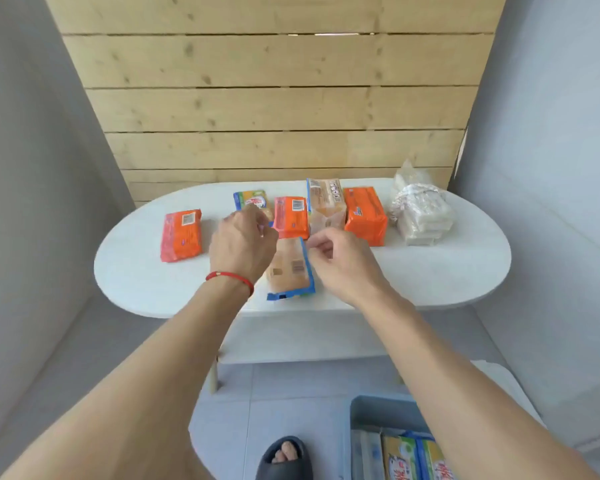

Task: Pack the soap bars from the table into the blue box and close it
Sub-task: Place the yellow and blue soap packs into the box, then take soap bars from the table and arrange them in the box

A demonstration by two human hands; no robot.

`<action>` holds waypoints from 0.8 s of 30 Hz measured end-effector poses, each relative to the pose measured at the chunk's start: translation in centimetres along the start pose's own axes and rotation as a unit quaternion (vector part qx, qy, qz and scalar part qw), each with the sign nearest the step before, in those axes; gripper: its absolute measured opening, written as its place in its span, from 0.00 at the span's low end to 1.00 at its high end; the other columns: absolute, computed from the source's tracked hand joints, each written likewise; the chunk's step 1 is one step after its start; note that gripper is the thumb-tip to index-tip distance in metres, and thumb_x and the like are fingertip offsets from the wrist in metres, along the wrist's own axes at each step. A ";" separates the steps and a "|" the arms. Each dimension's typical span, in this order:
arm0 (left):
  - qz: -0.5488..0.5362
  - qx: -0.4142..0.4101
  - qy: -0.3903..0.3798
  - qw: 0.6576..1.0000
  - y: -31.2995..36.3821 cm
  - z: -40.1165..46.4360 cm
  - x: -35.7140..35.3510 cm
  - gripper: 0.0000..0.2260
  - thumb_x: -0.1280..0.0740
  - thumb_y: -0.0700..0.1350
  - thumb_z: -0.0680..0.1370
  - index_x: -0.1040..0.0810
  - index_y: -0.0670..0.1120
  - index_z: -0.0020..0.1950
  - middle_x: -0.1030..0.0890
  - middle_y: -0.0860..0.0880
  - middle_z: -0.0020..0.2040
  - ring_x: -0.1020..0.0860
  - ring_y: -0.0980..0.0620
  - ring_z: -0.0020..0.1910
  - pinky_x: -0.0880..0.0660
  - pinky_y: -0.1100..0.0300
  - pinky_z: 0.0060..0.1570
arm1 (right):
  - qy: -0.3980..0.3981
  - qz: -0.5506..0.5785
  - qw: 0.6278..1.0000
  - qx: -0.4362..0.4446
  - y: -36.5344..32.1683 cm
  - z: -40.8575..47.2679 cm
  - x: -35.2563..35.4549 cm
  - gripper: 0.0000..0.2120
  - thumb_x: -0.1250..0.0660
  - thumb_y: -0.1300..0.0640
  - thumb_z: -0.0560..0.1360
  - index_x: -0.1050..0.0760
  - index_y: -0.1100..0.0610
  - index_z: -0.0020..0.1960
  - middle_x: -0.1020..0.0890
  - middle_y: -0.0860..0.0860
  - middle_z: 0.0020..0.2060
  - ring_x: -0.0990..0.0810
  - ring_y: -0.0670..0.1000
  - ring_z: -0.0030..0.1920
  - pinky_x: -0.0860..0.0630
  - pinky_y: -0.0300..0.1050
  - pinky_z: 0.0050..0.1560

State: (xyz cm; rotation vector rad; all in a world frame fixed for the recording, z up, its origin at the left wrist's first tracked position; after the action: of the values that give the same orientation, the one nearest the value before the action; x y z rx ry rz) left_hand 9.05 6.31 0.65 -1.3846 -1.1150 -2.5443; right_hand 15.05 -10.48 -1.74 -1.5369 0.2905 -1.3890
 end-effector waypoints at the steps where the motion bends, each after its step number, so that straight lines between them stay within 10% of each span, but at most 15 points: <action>1: 0.014 0.016 -0.003 1.000 -1.3 1.0 -0.7 0.12 0.35 0.40 0.76 0.18 0.43 0.58 0.17 0.41 0.56 0.21 0.38 0.55 0.24 0.51 0.51 | -0.011 -0.035 0.999 0.014 -0.6 1.4 -0.9 0.10 0.35 0.58 0.79 0.18 0.55 0.57 0.15 0.50 0.51 0.19 0.52 0.59 0.23 0.50 0.60; 7: 0.127 -0.006 -0.170 0.977 -4.3 2.8 -6.3 0.32 0.38 0.38 0.76 0.41 0.48 0.80 0.42 0.49 0.81 0.46 0.44 0.80 0.37 0.41 0.73 | -0.141 -0.258 0.956 0.002 -1.0 7.8 -7.5 0.24 0.37 0.54 0.83 0.34 0.61 0.75 0.31 0.60 0.73 0.35 0.60 0.75 0.38 0.52 0.71; 13: 0.211 0.029 -0.097 0.972 -3.9 4.5 -4.3 0.13 0.38 0.40 0.78 0.25 0.45 0.63 0.25 0.46 0.63 0.28 0.43 0.66 0.29 0.47 0.63 | -0.080 -0.356 0.930 -0.038 -2.3 10.6 -9.4 0.17 0.34 0.60 0.79 0.25 0.62 0.67 0.23 0.62 0.66 0.30 0.63 0.70 0.32 0.54 0.70; 19: 0.169 0.096 -0.074 0.978 -4.9 4.9 -4.2 0.15 0.36 0.49 0.82 0.25 0.43 0.65 0.29 0.43 0.65 0.27 0.41 0.64 0.26 0.50 0.53 | -0.007 -0.307 0.941 -0.146 -1.6 11.3 -9.3 0.21 0.38 0.59 0.83 0.36 0.66 0.73 0.31 0.66 0.69 0.28 0.68 0.68 0.27 0.58 0.65; 24: 0.132 0.095 -0.042 0.986 -5.9 4.2 -4.0 0.20 0.32 0.49 0.79 0.31 0.41 0.66 0.30 0.40 0.65 0.27 0.39 0.61 0.26 0.48 0.55 | 0.012 -0.347 0.935 -0.073 -3.6 11.7 -8.1 0.25 0.26 0.55 0.75 0.33 0.63 0.66 0.21 0.61 0.63 0.22 0.62 0.65 0.24 0.53 0.62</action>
State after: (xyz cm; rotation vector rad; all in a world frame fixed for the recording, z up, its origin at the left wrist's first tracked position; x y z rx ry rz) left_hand 12.43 12.11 -4.26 -1.4889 -1.0704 -2.1581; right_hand 21.00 2.94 -1.95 -1.8397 -0.1675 -1.9619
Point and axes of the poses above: each hand's wrist, its own z-axis towards the middle knuckle, its own x-axis out of the back of the hand, y = z × x, the point moved 8 cm from there along z, towards the middle knuckle
